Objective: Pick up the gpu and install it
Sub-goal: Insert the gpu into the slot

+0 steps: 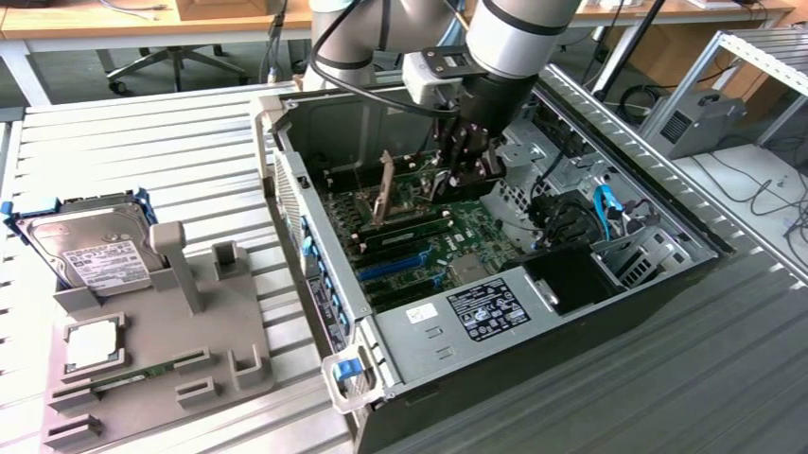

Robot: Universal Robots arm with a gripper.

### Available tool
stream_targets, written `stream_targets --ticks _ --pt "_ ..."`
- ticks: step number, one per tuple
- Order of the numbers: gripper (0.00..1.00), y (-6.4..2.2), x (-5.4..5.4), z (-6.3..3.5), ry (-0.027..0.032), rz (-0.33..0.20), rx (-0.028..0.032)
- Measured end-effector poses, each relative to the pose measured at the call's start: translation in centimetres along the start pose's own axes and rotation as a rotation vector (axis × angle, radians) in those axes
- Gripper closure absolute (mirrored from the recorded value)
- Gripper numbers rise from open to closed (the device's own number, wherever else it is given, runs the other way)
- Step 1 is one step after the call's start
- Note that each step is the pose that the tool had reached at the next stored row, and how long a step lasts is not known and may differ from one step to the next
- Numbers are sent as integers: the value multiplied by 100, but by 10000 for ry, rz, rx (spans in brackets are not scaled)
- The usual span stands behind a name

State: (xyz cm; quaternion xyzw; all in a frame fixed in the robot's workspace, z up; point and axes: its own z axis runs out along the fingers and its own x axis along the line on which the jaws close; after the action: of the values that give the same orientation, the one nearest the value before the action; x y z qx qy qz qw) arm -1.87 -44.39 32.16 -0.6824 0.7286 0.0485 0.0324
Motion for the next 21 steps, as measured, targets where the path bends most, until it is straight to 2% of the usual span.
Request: stream_targets --ticks 21 --pt "71 75 16 61 0 0 0"
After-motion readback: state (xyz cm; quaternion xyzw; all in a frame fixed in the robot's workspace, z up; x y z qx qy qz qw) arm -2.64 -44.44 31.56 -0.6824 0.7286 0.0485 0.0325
